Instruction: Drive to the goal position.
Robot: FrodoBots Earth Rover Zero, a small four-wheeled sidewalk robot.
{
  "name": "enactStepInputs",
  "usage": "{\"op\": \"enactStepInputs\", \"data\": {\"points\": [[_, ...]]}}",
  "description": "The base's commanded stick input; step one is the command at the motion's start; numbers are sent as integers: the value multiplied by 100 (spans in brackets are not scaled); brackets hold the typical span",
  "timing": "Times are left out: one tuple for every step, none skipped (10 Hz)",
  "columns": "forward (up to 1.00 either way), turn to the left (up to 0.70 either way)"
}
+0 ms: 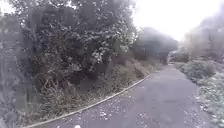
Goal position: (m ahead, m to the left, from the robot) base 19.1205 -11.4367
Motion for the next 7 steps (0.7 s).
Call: {"op": "enactStepInputs", "data": {"points": [[0, -49], [0, 0], [0, 0], [0, 0], [0, 0], [0, 0], [14, 1]]}}
